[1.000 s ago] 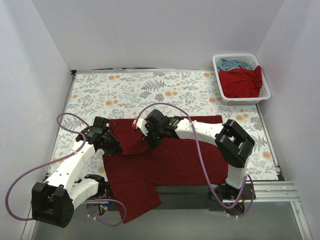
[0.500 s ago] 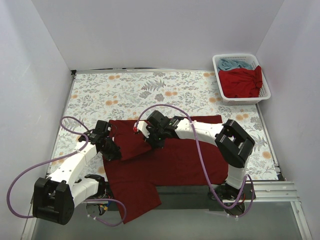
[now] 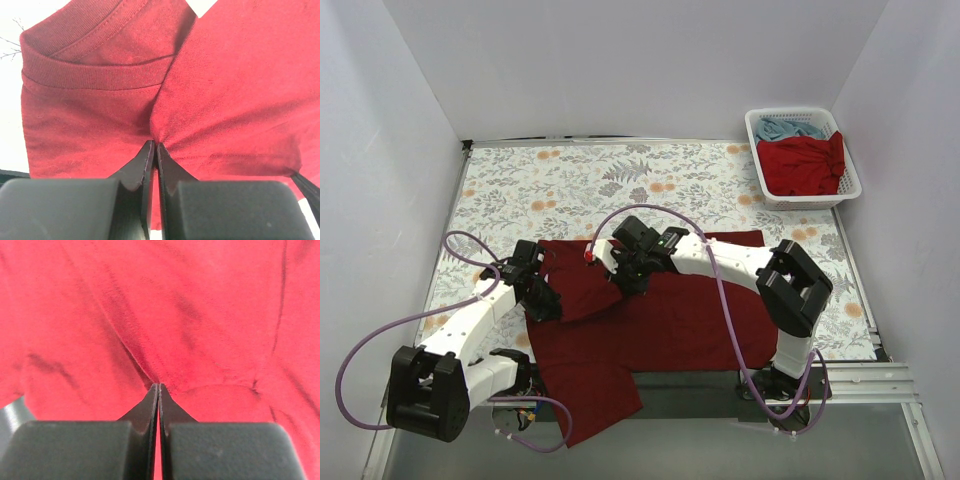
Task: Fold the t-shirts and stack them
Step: Fold the tshirt
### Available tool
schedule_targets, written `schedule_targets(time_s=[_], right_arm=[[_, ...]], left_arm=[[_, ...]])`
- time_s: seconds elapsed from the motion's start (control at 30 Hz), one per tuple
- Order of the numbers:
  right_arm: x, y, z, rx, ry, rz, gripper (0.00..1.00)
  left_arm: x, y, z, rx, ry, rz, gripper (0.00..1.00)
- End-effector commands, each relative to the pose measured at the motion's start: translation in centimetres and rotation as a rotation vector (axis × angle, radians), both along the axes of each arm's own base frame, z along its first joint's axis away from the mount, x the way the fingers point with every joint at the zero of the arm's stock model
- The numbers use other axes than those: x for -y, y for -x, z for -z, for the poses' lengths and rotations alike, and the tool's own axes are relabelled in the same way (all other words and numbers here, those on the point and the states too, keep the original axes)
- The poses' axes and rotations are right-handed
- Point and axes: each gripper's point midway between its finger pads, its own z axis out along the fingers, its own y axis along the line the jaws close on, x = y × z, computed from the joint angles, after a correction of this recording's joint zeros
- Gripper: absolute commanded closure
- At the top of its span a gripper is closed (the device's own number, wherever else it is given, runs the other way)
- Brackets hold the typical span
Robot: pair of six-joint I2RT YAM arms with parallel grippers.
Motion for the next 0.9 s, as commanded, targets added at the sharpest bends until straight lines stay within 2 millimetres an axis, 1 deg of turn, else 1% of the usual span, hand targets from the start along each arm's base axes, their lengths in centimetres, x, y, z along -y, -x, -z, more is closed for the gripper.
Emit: schedule_targets(time_s=[0.0, 0.03, 0.07, 0.1, 0.13, 0.17, 0.2, 0.23, 0.27, 0.3, 0.33, 0.37, 0.4, 0.43, 0.47, 0.5, 0.53, 0.57, 0.6, 0.63, 0.67, 0.7, 0.73, 0.77, 0.83, 0.87], right_arm=[[-0.5, 1.3, -1.8, -0.049, -0.032, -0.055, 0.99], [-0.4, 1.6, -1.6, -0.064, -0.025, -0.066, 0.99], [-0.3, 2.2, -1.0, -0.100, -0.011, -0.082, 0.96], [0.1, 2.6, -0.7, -0.121, 0.006, -0.089, 0.89], [0.2, 2.9, -0.5, -0.135, 0.018, -0.094, 0.79], [0.4, 2.9, -0.2, -0.141, 0.032, -0.091, 0.68], [0.5, 2.7, -0.2, -0.137, 0.037, -0.079, 0.64], [0.7, 2.5, -0.3, -0.125, 0.042, -0.066, 0.61], [1.0, 1.5, -0.7, -0.094, 0.046, -0.035, 0.57], [1.3, 1.0, -0.9, -0.083, 0.047, -0.012, 0.55], [1.6, 0.2, -1.3, -0.073, 0.046, 0.026, 0.55], [2.2, -0.9, -1.5, -0.046, 0.057, 0.069, 0.54], [3.1, -2.7, -2.1, -0.022, 0.051, 0.132, 0.54], [3.7, -3.9, -2.5, -0.010, 0.046, 0.195, 0.54], [5.7, -6.3, -2.7, 0.014, 0.056, 0.292, 0.54], [6.8, -7.6, -2.8, 0.016, 0.055, 0.357, 0.55], [8.0, -8.8, -2.8, 0.019, 0.053, 0.419, 0.55], [10.5, -11.2, -3.0, 0.026, 0.041, 0.552, 0.55], [11.9, -12.3, -2.9, 0.029, 0.037, 0.619, 0.55], [13.2, -13.3, -2.9, 0.033, 0.034, 0.685, 0.55], [15.6, -15.5, -3.6, 0.049, 0.002, 0.811, 0.55], [17.1, -15.9, -2.8, 0.039, 0.008, 0.869, 0.56], [18.3, -16.5, -2.7, 0.037, -0.003, 0.925, 0.56], [20.4, -17.5, -2.9, 0.034, -0.026, 1.010, 0.56], [22.1, -18.2, -2.3, 0.023, -0.057, 1.100, 0.56], [23.7, -18.8, -2.3, 0.025, -0.069, 1.154, 0.57]], left_arm=[[-0.1, -0.4, -0.4, 0.013, -0.011, -0.001, 0.97], [-0.1, -0.4, -0.3, 0.012, -0.013, -0.003, 0.97], [-0.1, -0.5, -0.4, 0.018, -0.013, -0.004, 0.97], [-0.1, -0.5, -0.4, 0.018, -0.014, -0.007, 0.96], [-0.1, -0.6, -0.5, 0.022, -0.013, -0.006, 0.91], [-0.2, -0.7, -0.5, 0.025, -0.015, -0.006, 0.87], [-0.2, -1.0, -0.8, 0.039, -0.016, -0.009, 0.84], [-0.2, -1.3, -1.1, 0.052, -0.020, -0.013, 0.77], [-0.3, -1.6, -1.5, 0.067, -0.026, -0.018, 0.74], [-0.8, -2.2, -2.0, 0.097, -0.053, -0.033, 0.70], [-1.0, -3.4, -3.2, 0.144, -0.067, -0.041, 0.66], [-1.3, -4.1, -3.8, 0.170, -0.083, -0.050, 0.59], [-2.2, -5.1, -4.5, 0.208, -0.135, -0.069, 0.57], [-2.6, -6.4, -5.4, 0.248, -0.158, -0.074, 0.55], [-3.0, -7.2, -5.9, 0.271, -0.179, -0.082, 0.52], [-3.5, -8.0, -6.1, 0.288, -0.207, -0.085, 0.51], [-4.6, -9.4, -6.0, 0.300, -0.246, -0.100, 0.51], [-5.1, -10.5, -6.4, 0.325, -0.258, -0.109, 0.50], [-5.9, -11.3, -6.5, 0.332, -0.273, -0.130, 0.50], [-6.3, -12.7, -6.6, 0.367, -0.289, -0.142, 0.50], [-6.7, -13.6, -6.2, 0.362, -0.307, -0.129, 0.50], [-7.0, -14.3, -6.0, 0.367, -0.317, -0.132, 0.51], [-7.4, -15.1, -5.9, 0.375, -0.329, -0.140, 0.52], [-7.6, -16.2, -5.3, 0.386, -0.342, -0.143, 0.53], [-7.8, -18.1, -5.5, 0.426, -0.342, -0.144, 0.56], [-7.6, -18.7, -5.4, 0.428, -0.334, -0.138, 0.57]])
